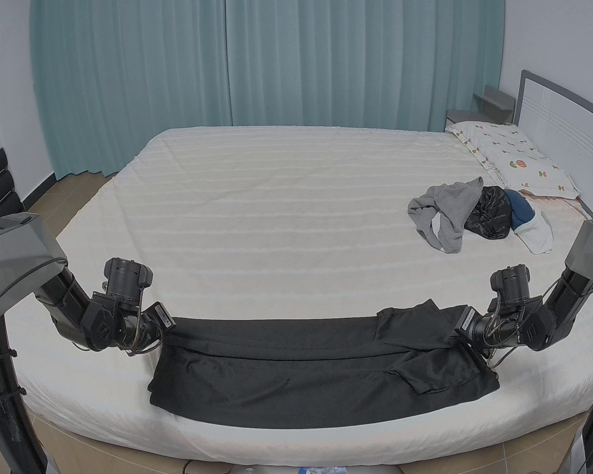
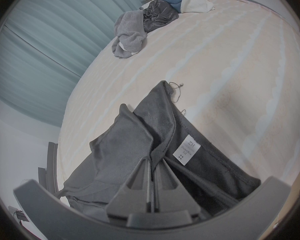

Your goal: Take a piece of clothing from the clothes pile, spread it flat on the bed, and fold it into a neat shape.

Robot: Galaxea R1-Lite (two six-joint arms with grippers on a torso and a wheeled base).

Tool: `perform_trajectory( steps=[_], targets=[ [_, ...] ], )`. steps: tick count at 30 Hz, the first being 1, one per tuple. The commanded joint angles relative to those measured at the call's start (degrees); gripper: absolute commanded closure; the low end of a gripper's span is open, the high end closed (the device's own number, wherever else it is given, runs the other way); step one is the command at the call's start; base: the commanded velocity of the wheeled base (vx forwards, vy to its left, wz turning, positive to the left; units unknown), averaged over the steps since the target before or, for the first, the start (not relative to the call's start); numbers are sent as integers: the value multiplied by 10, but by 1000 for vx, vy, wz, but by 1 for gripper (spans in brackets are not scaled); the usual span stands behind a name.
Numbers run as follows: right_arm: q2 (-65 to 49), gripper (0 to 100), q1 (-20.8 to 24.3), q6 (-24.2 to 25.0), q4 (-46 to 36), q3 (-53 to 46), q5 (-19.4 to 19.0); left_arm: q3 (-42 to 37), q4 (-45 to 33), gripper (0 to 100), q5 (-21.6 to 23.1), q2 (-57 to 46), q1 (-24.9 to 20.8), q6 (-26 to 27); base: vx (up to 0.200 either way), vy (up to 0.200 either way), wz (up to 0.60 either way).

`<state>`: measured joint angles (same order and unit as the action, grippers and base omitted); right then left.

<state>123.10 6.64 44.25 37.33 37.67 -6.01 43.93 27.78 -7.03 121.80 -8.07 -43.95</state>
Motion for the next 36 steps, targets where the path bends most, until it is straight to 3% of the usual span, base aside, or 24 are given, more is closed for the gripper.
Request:
perform_trajectory(
  steps=[1, 14, 15, 32, 33, 36],
  targets=[
    [-7, 100, -2, 0, 1, 4, -1, 3, 1, 100, -8, -2, 0, 0, 0, 0, 0],
    [-12, 100, -1, -5, -13, -4, 2, -1, 1, 100, -9, -13, -1, -1, 0, 0, 0],
    [-11, 0, -1, -5, -12, -3, 2, -1, 1, 100, -9, -13, -1, -1, 0, 0, 0],
    [26, 0, -2, -7, -7, 40, 0, -3, 1, 100, -9, -18, -5, -3, 0, 0, 0],
    [27, 100, -2, -9, -8, 40, -1, -3, 1, 100, -9, -18, -4, -3, 0, 0, 0],
    [21, 100, -2, -11, -10, 36, 0, -3, 1, 100, -9, -19, -4, -2, 0, 0, 0]
  ],
)
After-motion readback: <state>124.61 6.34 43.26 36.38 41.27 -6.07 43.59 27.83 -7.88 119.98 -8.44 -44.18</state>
